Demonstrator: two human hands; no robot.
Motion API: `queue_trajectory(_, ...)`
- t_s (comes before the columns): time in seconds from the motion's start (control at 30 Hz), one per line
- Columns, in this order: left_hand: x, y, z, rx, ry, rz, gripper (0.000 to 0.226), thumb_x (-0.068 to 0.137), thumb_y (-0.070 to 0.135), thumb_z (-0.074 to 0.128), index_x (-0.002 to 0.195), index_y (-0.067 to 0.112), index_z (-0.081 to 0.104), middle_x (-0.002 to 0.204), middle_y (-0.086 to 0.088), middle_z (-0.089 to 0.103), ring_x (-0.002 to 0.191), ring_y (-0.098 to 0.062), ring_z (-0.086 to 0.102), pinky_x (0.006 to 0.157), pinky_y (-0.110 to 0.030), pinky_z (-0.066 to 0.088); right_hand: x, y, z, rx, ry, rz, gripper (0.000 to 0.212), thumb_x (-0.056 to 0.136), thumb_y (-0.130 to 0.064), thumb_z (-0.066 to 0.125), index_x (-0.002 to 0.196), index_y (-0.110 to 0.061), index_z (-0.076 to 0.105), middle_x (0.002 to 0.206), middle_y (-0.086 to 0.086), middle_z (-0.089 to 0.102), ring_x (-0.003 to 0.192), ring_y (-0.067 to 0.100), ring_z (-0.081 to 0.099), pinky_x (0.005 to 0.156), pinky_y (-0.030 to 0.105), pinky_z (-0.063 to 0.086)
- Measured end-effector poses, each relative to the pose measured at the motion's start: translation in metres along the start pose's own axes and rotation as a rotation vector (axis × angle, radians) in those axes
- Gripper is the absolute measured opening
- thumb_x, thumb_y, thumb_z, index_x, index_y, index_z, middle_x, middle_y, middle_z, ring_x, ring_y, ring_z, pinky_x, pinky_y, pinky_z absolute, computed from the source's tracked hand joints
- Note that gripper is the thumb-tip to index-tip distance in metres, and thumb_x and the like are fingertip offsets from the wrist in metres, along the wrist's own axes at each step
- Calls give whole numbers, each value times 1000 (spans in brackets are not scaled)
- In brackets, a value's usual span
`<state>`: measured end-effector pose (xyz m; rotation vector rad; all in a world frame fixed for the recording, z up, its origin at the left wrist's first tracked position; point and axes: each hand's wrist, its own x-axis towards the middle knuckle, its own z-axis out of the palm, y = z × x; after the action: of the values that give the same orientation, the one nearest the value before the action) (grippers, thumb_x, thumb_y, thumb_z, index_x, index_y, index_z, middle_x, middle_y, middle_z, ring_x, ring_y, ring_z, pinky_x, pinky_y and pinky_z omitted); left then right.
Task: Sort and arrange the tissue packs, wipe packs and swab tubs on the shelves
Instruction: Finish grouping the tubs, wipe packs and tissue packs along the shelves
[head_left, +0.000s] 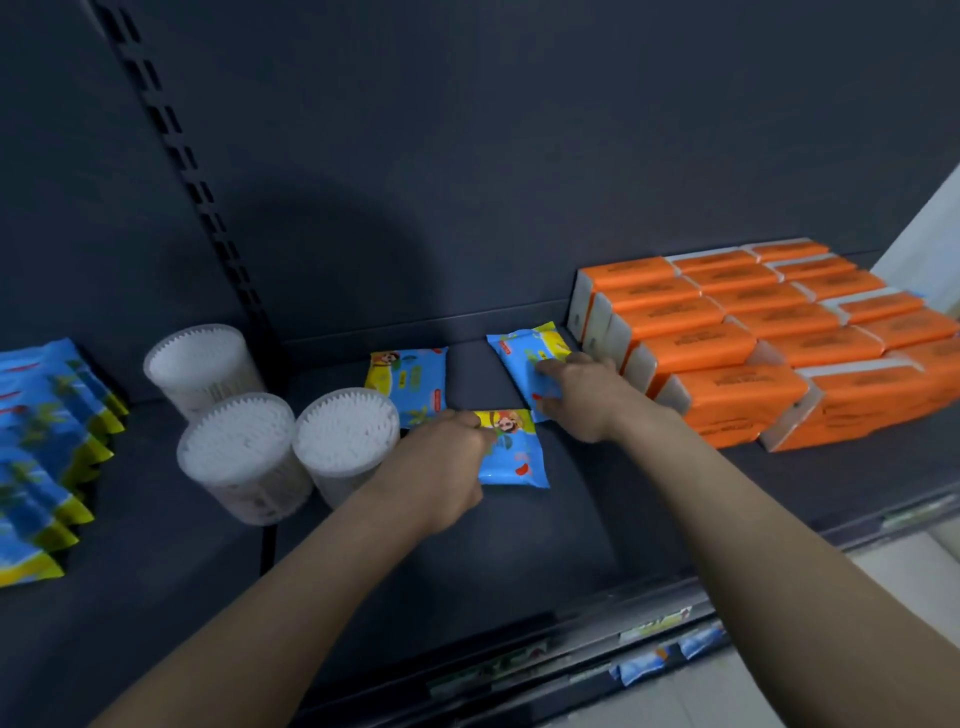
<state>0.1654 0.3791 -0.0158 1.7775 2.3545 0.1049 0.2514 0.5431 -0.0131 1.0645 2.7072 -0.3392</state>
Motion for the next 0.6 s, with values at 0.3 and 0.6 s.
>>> queue_trajectory(0.3, -6, -10, -2, -19, -90, -58, 55, 87, 1, 46, 135, 27, 48, 140, 3, 45, 129, -18, 42, 104, -32, 37, 10, -12, -17, -28, 16, -100, 29, 88, -23, 55, 117, -20, 57, 128, 11, 48, 119, 32, 47, 99, 36, 42)
queue_trajectory(0.6, -32, 4, 6, -222, -47, -287, 53, 76, -2, 47, 115, 28, 66, 130, 2, 57, 121, -15, 51, 103, -31, 40, 2, -10, -24, -235, -52, -304, 34, 90, -22, 54, 122, -10, 52, 128, 12, 57, 117, 31, 53, 88, 32, 44)
